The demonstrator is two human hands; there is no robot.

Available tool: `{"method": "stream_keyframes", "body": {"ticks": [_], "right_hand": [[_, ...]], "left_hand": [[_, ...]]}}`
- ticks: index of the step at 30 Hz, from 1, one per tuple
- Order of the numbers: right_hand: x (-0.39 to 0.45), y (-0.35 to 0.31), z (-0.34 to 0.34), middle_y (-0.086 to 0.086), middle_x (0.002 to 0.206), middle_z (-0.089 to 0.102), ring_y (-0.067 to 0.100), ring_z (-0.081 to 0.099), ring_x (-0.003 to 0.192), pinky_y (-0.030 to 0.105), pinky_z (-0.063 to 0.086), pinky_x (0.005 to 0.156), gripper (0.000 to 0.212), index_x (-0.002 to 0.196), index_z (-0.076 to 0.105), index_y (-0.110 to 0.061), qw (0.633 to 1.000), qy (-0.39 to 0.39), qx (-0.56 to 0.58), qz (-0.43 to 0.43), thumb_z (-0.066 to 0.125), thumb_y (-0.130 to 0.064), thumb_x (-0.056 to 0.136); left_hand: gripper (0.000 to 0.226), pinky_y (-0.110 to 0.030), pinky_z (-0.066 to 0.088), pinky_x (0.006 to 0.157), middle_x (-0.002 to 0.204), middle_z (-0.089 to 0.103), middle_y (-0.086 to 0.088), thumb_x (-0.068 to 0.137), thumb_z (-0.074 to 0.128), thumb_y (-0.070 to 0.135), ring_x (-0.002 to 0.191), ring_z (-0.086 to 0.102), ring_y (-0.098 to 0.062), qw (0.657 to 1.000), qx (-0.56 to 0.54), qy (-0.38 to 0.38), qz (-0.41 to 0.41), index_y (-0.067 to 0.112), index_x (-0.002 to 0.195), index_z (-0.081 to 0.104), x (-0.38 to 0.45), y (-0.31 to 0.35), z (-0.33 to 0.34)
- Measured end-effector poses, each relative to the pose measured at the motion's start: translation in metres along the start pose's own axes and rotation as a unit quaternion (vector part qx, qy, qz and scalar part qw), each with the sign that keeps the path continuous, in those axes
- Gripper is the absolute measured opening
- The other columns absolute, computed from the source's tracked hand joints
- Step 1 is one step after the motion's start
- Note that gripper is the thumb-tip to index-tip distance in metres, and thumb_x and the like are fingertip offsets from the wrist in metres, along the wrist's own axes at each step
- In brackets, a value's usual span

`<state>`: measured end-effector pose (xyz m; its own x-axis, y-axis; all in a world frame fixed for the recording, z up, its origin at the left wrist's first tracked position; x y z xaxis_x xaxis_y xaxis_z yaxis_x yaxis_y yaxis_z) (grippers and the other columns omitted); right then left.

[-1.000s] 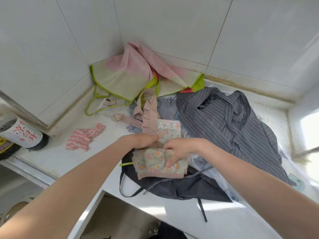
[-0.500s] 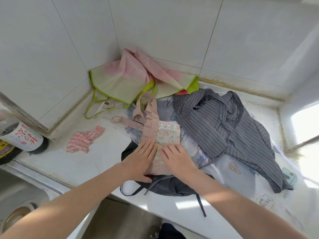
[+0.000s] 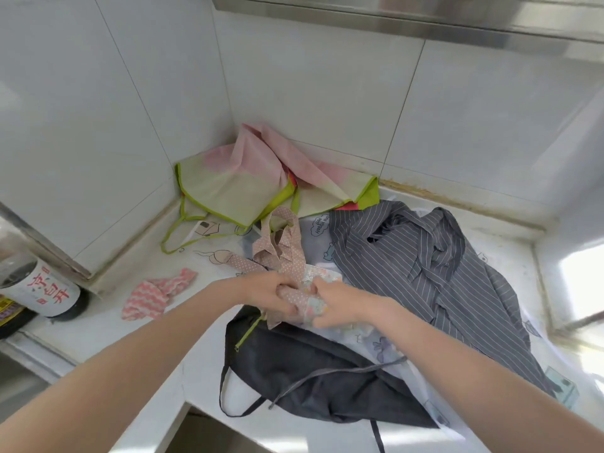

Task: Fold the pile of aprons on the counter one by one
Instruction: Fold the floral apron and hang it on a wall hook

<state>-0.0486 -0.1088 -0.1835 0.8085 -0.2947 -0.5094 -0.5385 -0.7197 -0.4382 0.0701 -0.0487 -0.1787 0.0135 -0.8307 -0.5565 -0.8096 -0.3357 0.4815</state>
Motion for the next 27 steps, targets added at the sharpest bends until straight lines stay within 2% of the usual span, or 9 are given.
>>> {"method": "stream_keyframes", "body": {"ticks": [6,9,11,14,17,20,23,25,27], "right_hand": [[0.054,0.03,-0.034,0.007,0.113,0.045,0.024,0.044,0.107,0.031,0.037,0.083,0.033,0.096,0.045,-0.019,0.998,-0.04,0.025,0.032,0.053,-0.048,0.083],[0.07,0.046,-0.036,0.005,0.132,0.044,0.016,0.044,0.105,0.026,0.036,0.082,0.07,0.131,0.038,-0.012,0.995,-0.068,0.047,0.053,0.062,-0.055,0.081],[0.081,0.053,-0.035,0.001,0.128,0.048,0.015,0.05,0.111,0.026,0.041,0.087,0.085,0.132,0.042,-0.011,0.993,-0.09,0.048,0.056,0.068,-0.064,0.07],[0.092,0.057,-0.034,-0.002,0.115,0.062,0.016,0.061,0.103,0.031,0.049,0.093,0.073,0.116,0.06,-0.014,0.988,-0.129,0.061,0.051,0.072,-0.065,0.065],[0.099,0.057,-0.035,0.002,0.113,0.065,0.018,0.063,0.1,0.035,0.05,0.094,0.069,0.114,0.062,-0.011,0.985,-0.127,0.101,0.052,0.077,-0.057,0.066],[0.091,0.04,-0.042,0.003,0.106,0.067,0.021,0.063,0.097,0.029,0.05,0.082,0.043,0.102,0.065,-0.011,0.99,-0.104,0.093,0.001,0.076,-0.041,0.074],[0.072,0.017,-0.07,-0.005,0.09,0.061,0.019,0.059,0.087,0.028,0.046,0.07,0.028,0.089,0.06,-0.018,0.996,-0.062,0.02,-0.068,0.076,-0.037,0.075],[0.056,0.002,-0.09,-0.006,0.093,0.057,0.016,0.055,0.086,0.024,0.042,0.064,0.04,0.104,0.06,-0.018,0.993,-0.05,-0.051,-0.094,0.077,-0.039,0.074],[0.043,-0.01,-0.103,-0.007,0.094,0.055,0.014,0.05,0.087,0.023,0.035,0.062,0.055,0.119,0.057,-0.017,0.989,-0.036,-0.112,-0.093,0.077,-0.04,0.073]], "left_hand": [[0.074,-0.025,0.035,0.09,0.134,0.047,-0.01,0.09,0.049,0.053,0.122,0.045,-0.021,0.985,-0.084,0.109,-0.102,0.008,0.145,0.028,0.021,-0.022,-0.024],[0.072,-0.028,0.033,0.1,0.139,0.043,-0.011,0.092,0.045,0.053,0.127,0.042,-0.023,0.979,-0.08,0.141,-0.12,0.009,0.146,0.026,0.037,-0.028,-0.026],[0.073,-0.033,0.032,0.107,0.144,0.036,-0.015,0.092,0.043,0.055,0.132,0.036,-0.027,0.979,-0.062,0.136,-0.136,0.011,0.147,0.023,0.048,-0.034,-0.026],[0.068,-0.028,0.037,0.095,0.133,0.047,-0.015,0.089,0.05,0.055,0.123,0.046,-0.025,0.979,-0.088,0.129,-0.132,0.008,0.137,0.039,0.057,-0.04,-0.03],[0.045,-0.027,0.043,0.076,0.1,0.059,-0.01,0.083,0.058,0.054,0.092,0.056,-0.022,0.952,-0.147,0.244,-0.114,0.011,0.097,0.054,0.057,-0.046,-0.055],[0.029,-0.029,0.039,0.069,0.096,0.063,-0.009,0.094,0.05,0.042,0.09,0.058,-0.024,0.93,-0.078,0.325,-0.155,0.012,0.095,0.053,0.057,-0.044,-0.079],[0.053,-0.027,0.038,0.062,0.085,0.059,-0.007,0.086,0.055,0.055,0.089,0.059,-0.026,0.941,-0.174,0.202,-0.21,0.004,0.099,0.054,0.071,-0.044,-0.084],[0.07,-0.025,0.038,0.063,0.084,0.057,-0.006,0.073,0.068,0.057,0.078,0.057,-0.023,0.911,-0.343,0.121,-0.193,-0.002,0.11,0.057,0.077,-0.038,-0.083],[0.035,-0.025,0.039,0.056,0.076,0.059,-0.003,0.083,0.068,0.037,0.067,0.054,-0.016,0.877,-0.451,0.097,-0.132,0.008,0.101,0.061,0.078,-0.019,-0.088]]}}
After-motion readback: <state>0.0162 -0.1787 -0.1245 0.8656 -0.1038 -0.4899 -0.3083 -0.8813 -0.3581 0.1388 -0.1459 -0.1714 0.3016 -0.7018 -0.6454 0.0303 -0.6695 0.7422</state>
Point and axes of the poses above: each hand's wrist, its own x-axis towards the middle knuckle, its own z-axis out of the palm, y = z × x, the point moved 6 cm from there along x, towards the middle knuckle
